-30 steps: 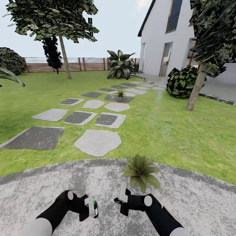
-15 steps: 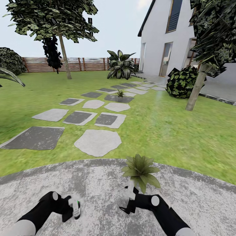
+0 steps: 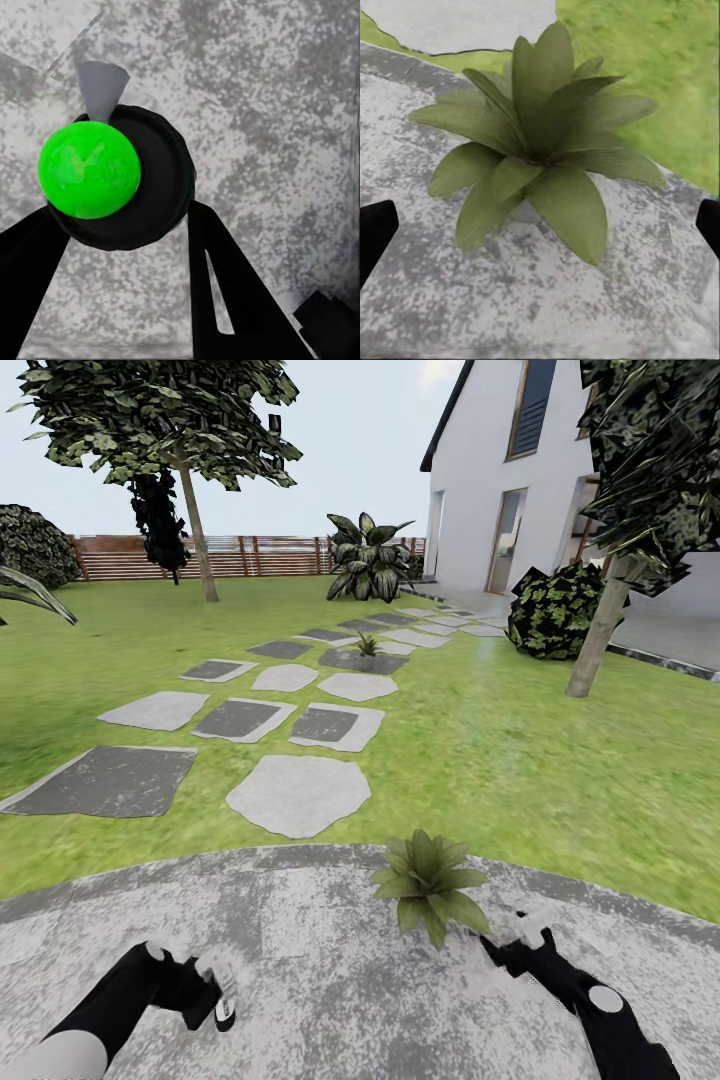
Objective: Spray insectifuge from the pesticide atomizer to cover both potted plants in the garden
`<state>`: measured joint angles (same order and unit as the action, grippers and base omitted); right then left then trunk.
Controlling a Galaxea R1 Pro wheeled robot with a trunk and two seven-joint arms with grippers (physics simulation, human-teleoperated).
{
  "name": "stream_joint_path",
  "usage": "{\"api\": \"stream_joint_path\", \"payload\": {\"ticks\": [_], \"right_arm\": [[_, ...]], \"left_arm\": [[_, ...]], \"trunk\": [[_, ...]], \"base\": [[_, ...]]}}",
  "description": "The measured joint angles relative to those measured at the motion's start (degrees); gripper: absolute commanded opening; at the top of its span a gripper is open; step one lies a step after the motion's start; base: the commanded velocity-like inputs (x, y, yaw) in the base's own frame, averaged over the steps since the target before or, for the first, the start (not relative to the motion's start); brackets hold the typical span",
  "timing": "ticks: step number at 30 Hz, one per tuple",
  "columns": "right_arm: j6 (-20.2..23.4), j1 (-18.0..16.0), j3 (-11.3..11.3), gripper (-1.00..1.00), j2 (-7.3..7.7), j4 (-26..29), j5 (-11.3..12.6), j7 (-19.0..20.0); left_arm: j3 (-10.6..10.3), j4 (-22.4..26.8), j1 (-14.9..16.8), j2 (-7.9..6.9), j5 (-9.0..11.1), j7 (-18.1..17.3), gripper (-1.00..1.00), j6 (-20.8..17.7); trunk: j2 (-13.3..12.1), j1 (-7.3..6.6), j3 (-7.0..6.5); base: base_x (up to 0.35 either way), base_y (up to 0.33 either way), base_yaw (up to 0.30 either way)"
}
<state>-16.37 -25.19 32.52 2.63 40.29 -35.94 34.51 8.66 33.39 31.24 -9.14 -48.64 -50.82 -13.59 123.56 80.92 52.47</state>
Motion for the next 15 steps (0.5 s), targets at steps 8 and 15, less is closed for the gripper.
{"api": "stream_joint_path", "payload": {"ticks": [8,15], "right_arm": [[-5.7,5.6,15.1,1.0,0.91,0.0,0.0,-0.2],[-6.0,6.0,31.0,1.0,0.64,0.0,-0.2,-0.1]], "left_arm": [[-0.3,0.6,0.6,1.88,0.0,-0.3,-1.0,-12.3],[-0.7,0.9,1.0,2.56,-0.1,-2.1,-1.0,-19.5]], "trunk": [[0.0,0.0,0.0],[0.0,0.0,0.0]], "base": [[0.0,0.0,0.0],[0.0,0.0,0.0]]}}
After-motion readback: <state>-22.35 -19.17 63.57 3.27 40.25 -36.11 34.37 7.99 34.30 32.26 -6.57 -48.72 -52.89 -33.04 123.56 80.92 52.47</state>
